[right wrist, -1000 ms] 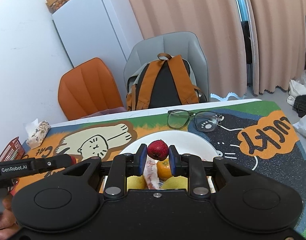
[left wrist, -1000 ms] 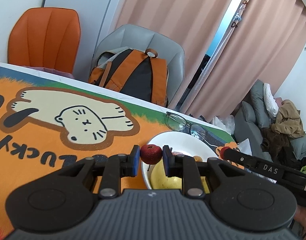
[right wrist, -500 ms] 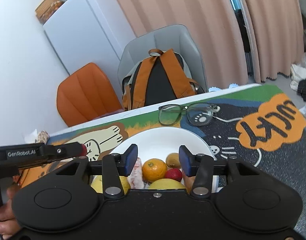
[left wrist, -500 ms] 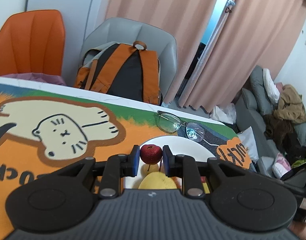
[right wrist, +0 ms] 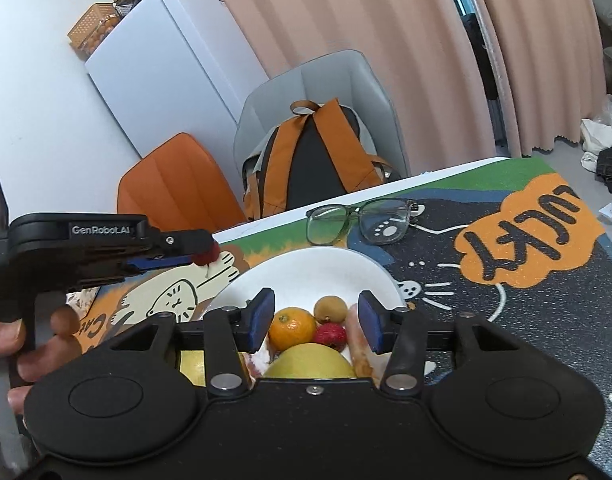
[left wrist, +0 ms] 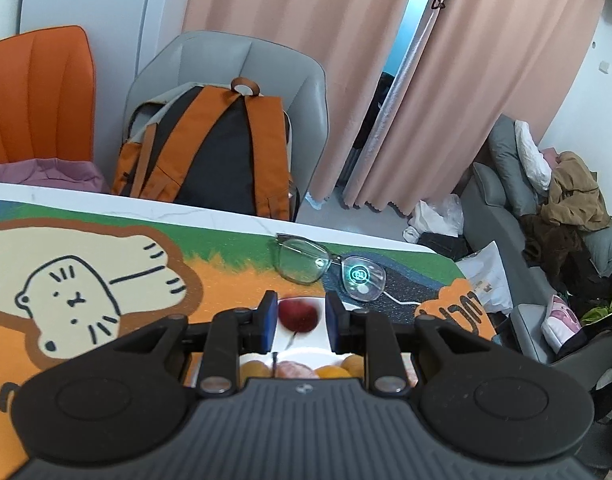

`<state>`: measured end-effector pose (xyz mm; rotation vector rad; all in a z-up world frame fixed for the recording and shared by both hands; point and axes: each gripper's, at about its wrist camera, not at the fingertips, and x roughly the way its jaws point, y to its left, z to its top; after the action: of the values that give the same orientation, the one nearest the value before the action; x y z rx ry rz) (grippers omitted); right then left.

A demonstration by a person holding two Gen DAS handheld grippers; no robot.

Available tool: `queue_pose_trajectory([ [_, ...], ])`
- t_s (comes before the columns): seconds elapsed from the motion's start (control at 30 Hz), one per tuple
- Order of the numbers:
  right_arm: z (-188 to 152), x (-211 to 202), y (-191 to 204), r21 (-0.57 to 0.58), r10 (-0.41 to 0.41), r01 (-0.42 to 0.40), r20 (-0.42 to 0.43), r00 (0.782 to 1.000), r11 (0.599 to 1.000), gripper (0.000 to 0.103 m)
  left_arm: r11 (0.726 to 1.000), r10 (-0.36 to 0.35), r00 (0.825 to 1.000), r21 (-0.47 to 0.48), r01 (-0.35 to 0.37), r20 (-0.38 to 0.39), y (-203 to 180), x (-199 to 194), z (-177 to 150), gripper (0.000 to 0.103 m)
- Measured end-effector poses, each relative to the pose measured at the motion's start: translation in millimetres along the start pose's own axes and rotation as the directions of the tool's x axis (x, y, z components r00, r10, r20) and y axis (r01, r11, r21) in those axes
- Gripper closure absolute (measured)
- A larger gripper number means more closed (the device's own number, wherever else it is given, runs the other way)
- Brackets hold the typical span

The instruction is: Organize fruits

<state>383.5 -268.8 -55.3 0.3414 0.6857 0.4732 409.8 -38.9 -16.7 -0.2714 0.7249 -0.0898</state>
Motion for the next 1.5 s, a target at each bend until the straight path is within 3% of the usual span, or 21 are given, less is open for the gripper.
queue_pose_trajectory([
  [0.13, 0.1, -3.0, -3.1, 0.004, 0.0, 0.0, 0.004, 1.0, 1.0, 0.051, 1.0, -0.008, 1.0, 0.011, 0.008, -0.017, -7.2, 0.7, -1.4, 0.069],
  [0.37, 0.9, -4.7, -2.4, 0.006, -0.002, 0.002, 0.007, 1.0, 1.0, 0.051, 1.0, 0.025, 0.999, -0.004, -0.025, -0.025, 0.2, -18.7, -12.2, 0.068],
  [0.6, -1.1, -12.7, 11.0, -0.009, 0.002, -0.002, 0.0, 1.0, 1.0, 0.049, 0.996, 0.073, 0.997, -0.054, -0.073, -0.014, 20.0, -48.1, -20.8, 0.056],
  [0.87, -7.3, -32.6, 31.5, -0.04, -0.009, 0.009, 0.007, 1.0, 0.999, 0.04, 0.992, 0.094, 0.996, -0.08, -0.094, -0.003, 32.7, -79.9, -33.1, 0.042],
  [1.07, -13.0, -53.8, 45.6, -0.068, -0.011, 0.012, 0.02, 1.0, 0.998, 0.023, 0.991, 0.099, 0.995, -0.093, -0.097, 0.016, 34.6, -104.3, -43.9, 0.027],
  [1.2, -17.2, -67.8, 51.3, -0.075, -0.013, 0.015, 0.03, 0.999, 0.997, 0.017, 0.988, 0.111, 0.994, -0.109, -0.108, 0.022, 36.1, -120.2, -51.8, 0.018],
  [1.5, -30.5, -96.0, 64.7, -0.106, -0.02, 0.025, 0.044, 0.999, 0.994, 0.001, 0.984, 0.125, 0.992, -0.129, -0.12, 0.028, 39.0, -147.3, -72.2, 0.013],
])
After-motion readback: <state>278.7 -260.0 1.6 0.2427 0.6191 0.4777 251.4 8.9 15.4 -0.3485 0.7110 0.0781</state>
